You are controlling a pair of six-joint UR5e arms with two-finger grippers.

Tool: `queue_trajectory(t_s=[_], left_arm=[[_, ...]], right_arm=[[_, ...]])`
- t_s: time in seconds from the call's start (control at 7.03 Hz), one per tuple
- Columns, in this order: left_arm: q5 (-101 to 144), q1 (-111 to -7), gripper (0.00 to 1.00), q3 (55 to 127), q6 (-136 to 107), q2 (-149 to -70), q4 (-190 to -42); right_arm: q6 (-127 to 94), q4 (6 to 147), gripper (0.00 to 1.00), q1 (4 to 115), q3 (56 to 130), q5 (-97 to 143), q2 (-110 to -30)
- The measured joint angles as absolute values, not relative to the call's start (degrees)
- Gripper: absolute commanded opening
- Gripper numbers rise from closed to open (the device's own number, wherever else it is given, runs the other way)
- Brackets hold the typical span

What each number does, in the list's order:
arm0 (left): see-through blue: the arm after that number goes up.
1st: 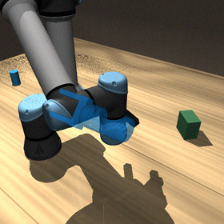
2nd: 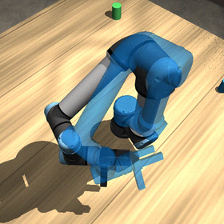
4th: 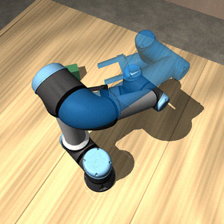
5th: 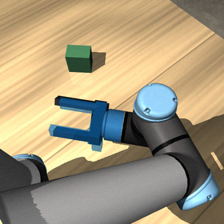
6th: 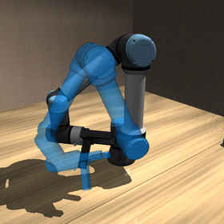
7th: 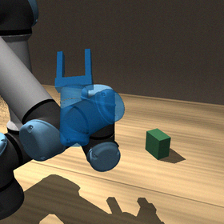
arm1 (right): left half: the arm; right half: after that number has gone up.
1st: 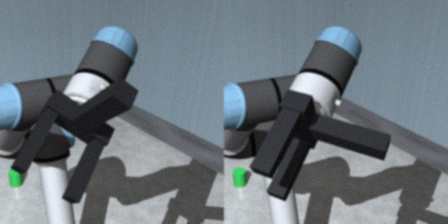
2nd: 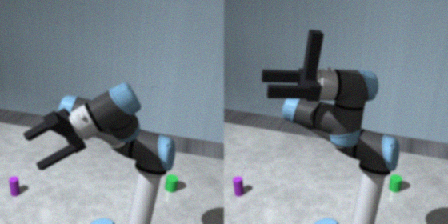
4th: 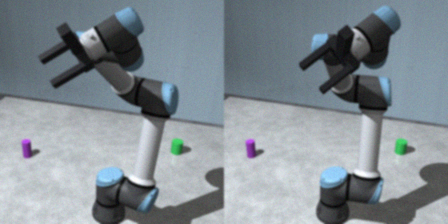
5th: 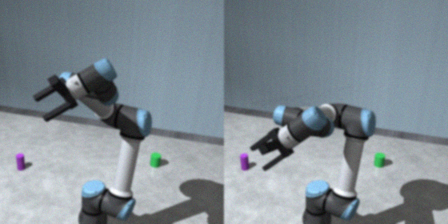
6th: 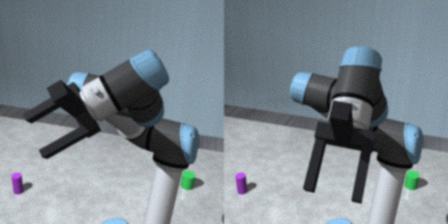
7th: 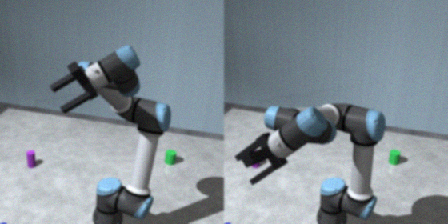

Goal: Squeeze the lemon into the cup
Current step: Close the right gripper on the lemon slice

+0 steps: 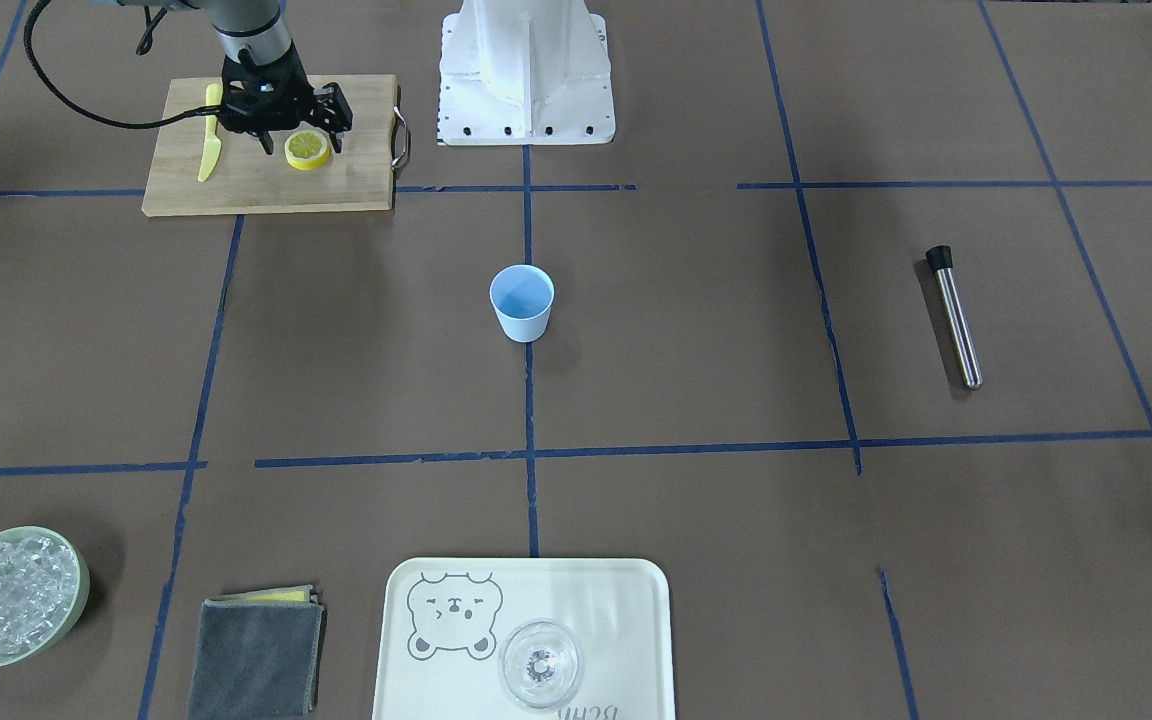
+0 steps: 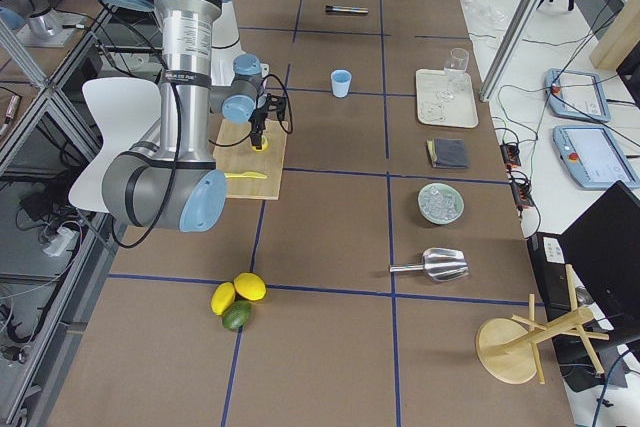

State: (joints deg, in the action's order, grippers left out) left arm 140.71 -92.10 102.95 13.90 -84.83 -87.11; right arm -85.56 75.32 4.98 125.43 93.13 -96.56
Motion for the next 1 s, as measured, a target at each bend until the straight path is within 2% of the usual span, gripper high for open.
queue_trajectory(t_s=[0.14,0.43,0.71,0.85,1.0], left_arm=[[140.7,-92.1,1.0,103.0,13.9,-84.8,-87.1],[140.7,-92.1,1.0,103.1,13.9,-84.4,-87.0],[140.7,-92.1,1.0,103.3,13.9,-84.2,-87.0],[140.7,-92.1,1.0,103.3,13.9,-84.2,-87.0],[140.7,-92.1,1.0,103.3,13.9,-84.2,-87.0]], right_arm=[[-85.6,75.3,1.0,4.9,125.0,93.1,-96.5],[-85.6,75.3,0.89,4.7,124.3,92.9,-96.4],[-85.6,75.3,0.47,4.7,124.1,92.8,-96.3],[-85.6,75.3,0.37,4.8,124.2,92.8,-96.2],[-85.6,75.3,0.35,4.8,124.4,92.7,-96.2]])
